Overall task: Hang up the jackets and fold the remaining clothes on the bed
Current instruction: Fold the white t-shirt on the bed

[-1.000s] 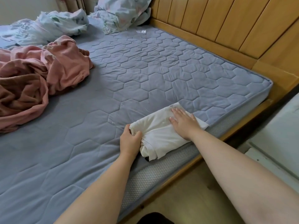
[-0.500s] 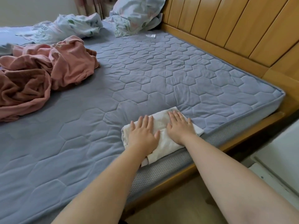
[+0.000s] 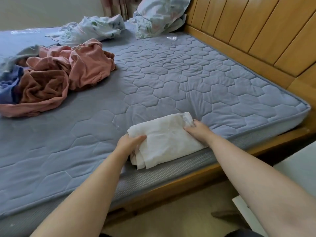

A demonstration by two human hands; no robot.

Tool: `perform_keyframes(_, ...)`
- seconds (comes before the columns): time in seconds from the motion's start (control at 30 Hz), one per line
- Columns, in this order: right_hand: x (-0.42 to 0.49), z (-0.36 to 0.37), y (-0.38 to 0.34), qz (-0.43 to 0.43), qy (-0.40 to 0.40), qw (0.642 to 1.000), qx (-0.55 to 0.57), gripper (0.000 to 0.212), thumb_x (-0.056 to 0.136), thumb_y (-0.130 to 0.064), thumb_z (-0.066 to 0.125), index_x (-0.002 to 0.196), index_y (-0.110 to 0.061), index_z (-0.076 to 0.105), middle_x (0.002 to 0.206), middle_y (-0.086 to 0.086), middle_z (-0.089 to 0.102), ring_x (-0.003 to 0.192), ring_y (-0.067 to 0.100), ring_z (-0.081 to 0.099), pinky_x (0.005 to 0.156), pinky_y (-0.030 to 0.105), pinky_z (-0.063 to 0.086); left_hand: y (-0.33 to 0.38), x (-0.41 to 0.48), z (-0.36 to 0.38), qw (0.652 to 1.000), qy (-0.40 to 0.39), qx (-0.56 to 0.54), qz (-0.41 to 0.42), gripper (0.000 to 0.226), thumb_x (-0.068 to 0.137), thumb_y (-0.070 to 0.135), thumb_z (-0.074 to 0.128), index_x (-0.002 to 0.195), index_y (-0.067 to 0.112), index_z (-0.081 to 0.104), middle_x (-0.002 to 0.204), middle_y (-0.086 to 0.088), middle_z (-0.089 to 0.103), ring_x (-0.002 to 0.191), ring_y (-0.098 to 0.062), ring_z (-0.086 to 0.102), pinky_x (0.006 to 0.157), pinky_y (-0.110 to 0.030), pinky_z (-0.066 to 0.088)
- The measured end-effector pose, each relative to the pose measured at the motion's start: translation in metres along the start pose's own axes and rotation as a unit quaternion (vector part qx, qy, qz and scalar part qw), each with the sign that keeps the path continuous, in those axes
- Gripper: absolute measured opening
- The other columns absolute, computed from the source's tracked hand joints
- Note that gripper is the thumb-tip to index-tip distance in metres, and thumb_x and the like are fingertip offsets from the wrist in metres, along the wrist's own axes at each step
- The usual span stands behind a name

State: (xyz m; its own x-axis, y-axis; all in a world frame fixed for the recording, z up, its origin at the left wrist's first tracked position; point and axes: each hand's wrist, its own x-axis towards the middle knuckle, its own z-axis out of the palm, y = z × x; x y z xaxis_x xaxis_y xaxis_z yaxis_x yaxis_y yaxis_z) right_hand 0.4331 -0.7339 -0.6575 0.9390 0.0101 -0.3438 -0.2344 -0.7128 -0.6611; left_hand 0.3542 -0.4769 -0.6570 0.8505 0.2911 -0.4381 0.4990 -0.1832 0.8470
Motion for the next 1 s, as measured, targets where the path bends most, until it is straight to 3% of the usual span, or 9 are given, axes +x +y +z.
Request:
perform_keyframes(0.1, -0.034, -0.013, -0.015, 0.027, 0.014, 0.997, 0.064, 0.044, 0.089, -0.022, 0.061, 0.128, -0.004, 0.052, 0.127, 0.015, 0.058, 0.116, 0.029, 0.054, 0.085, 0.025, 0.037, 0.024, -0.024, 0.006, 0.999, -0.009, -0.046, 0.007, 0.053, 0.072, 0.025, 0.077, 0.12, 0.02, 0.054, 0.112, -0.005, 0.065, 0.099, -0.022, 0.064, 0.085, -0.042, 0.054)
perform_keyframes(0.2, -0.069, -0.043, -0.034, 0.081, 0.02, 0.991, 0.107, 0.041, 0.091, -0.017, 0.058, 0.129, -0.003, 0.051, 0.127, 0.017, 0.057, 0.116, 0.031, 0.054, 0.083, 0.026, 0.039, 0.07, -0.056, 0.007, 0.999, -0.001, -0.039, 0.007, 0.048, 0.078, 0.016, 0.074, 0.121, 0.016, 0.052, 0.107, -0.006, 0.063, 0.095, -0.022, 0.062, 0.075, -0.036, 0.054)
perform_keyframes(0.3, -0.103, -0.093, -0.043, 0.167, 0.008, 0.975, 0.145, 0.052, 0.086, -0.016, 0.061, 0.134, -0.003, 0.046, 0.128, 0.015, 0.053, 0.112, 0.03, 0.055, 0.087, 0.031, 0.045, 0.13, -0.093, 0.006, 0.998, -0.044, -0.032, -0.034, 0.039, 0.08, 0.013, 0.072, 0.114, 0.013, 0.053, 0.096, -0.004, 0.062, 0.082, -0.019, 0.061, 0.06, -0.029, 0.049)
perform_keyframes(0.43, -0.158, -0.176, -0.061, 0.223, 0.013, 0.96, 0.168, 0.058, 0.082, -0.017, 0.063, 0.136, -0.006, 0.043, 0.123, 0.012, 0.053, 0.109, 0.03, 0.055, 0.093, 0.038, 0.046, 0.216, -0.145, 0.016, 0.993, -0.097, -0.015, -0.067, 0.039, 0.078, 0.012, 0.074, 0.111, 0.01, 0.055, 0.095, -0.006, 0.062, 0.082, -0.022, 0.062, 0.061, -0.031, 0.05)
perform_keyframes(0.7, -0.285, -0.361, -0.114, 0.257, 0.151, 0.918, 0.261, 0.085, 0.073, -0.036, 0.077, 0.14, -0.009, 0.034, 0.129, 0.012, 0.052, 0.113, 0.031, 0.054, 0.096, 0.047, 0.046, 0.424, -0.259, 0.053, 0.966, -0.231, 0.098, 0.055, 0.034, 0.076, 0.019, 0.076, 0.106, 0.011, 0.063, 0.094, -0.006, 0.066, 0.082, -0.021, 0.063, 0.066, -0.032, 0.053)
perform_keyframes(0.8, -0.334, -0.406, -0.131, 0.227, 0.178, 0.917, 0.275, 0.1, 0.055, -0.048, 0.08, 0.139, -0.015, 0.037, 0.127, 0.007, 0.056, 0.113, 0.027, 0.056, 0.098, 0.047, 0.047, 0.485, -0.305, 0.061, 0.928, -0.276, 0.181, 0.174, 0.032, 0.074, 0.025, 0.074, 0.101, 0.014, 0.063, 0.094, -0.005, 0.067, 0.086, -0.021, 0.064, 0.075, -0.037, 0.055)
perform_keyframes(0.87, -0.361, -0.426, -0.143, 0.208, 0.228, 0.931, 0.193, 0.105, 0.063, -0.039, 0.078, 0.148, -0.013, 0.022, 0.141, 0.009, 0.044, 0.127, 0.029, 0.044, 0.105, 0.046, 0.041, 0.515, -0.333, 0.065, 0.884, -0.306, 0.235, 0.265, 0.025, 0.075, 0.027, 0.072, 0.095, 0.015, 0.062, 0.089, -0.003, 0.065, 0.082, -0.018, 0.062, 0.069, -0.034, 0.052)
perform_keyframes(0.93, -0.386, -0.44, -0.164, 0.17, 0.274, 0.944, 0.071, 0.106, 0.068, -0.029, 0.078, 0.151, -0.012, 0.014, 0.15, 0.011, 0.032, 0.137, 0.032, 0.031, 0.11, 0.044, 0.033, 0.542, -0.363, 0.064, 0.815, -0.335, 0.3, 0.365, 0.021, 0.075, 0.025, 0.07, 0.092, 0.013, 0.062, 0.083, -0.003, 0.064, 0.076, -0.019, 0.06, 0.061, -0.028, 0.043)
perform_keyframes(1.0, -0.414, -0.447, -0.192, 0.114, 0.271, 0.956, -0.002, 0.1, 0.059, -0.037, 0.08, 0.145, -0.016, 0.033, 0.142, 0.009, 0.043, 0.132, 0.031, 0.04, 0.106, 0.043, 0.036, 0.562, -0.393, 0.06, 0.729, -0.372, 0.348, 0.458, 0.019, 0.074, 0.022, 0.069, 0.091, 0.016, 0.063, 0.081, -0.001, 0.065, 0.079, -0.021, 0.06, 0.06, -0.027, 0.041)
